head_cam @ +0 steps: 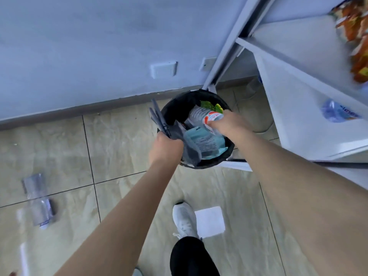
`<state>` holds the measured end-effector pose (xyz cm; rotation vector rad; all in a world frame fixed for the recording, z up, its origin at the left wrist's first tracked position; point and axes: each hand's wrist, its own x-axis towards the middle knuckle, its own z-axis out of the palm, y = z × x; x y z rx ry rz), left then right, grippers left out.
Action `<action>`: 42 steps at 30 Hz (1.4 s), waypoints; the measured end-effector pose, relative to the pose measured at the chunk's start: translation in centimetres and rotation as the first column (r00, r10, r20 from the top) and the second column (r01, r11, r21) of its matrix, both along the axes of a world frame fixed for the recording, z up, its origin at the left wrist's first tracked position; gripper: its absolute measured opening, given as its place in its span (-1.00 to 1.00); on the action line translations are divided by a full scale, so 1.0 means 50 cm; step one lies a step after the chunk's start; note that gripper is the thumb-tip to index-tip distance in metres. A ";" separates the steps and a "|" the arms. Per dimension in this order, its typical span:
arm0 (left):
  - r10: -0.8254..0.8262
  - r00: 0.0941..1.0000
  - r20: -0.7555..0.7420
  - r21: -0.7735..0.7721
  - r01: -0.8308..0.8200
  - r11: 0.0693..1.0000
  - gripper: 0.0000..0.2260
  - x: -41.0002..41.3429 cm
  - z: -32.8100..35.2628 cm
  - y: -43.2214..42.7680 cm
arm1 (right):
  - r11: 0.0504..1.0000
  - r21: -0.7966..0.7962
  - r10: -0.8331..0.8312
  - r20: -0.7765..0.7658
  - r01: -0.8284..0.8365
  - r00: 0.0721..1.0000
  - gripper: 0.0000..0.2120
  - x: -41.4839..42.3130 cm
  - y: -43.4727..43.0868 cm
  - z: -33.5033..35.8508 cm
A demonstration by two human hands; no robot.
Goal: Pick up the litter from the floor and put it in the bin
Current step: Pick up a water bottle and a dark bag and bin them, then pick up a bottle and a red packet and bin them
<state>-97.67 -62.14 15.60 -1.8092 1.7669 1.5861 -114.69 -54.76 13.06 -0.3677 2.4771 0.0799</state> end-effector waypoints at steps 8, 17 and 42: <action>-0.037 0.988 0.151 0.105 0.021 0.994 -0.53 -0.115 -0.132 0.025 | 0.993 0.003 0.115 0.008 -0.116 0.993 -0.29 -0.036 -0.027 -0.082; -0.001 0.999 0.042 -0.020 0.002 1.000 -0.14 -0.020 -0.109 -0.010 | 0.979 -0.016 0.206 0.031 -0.205 0.978 -0.31 -0.038 -0.038 -0.009; -0.304 0.757 0.578 -0.168 0.475 0.864 -0.52 1.242 0.138 -0.211 | 0.841 -0.105 0.530 0.356 -0.531 0.769 -0.42 1.117 -0.282 0.216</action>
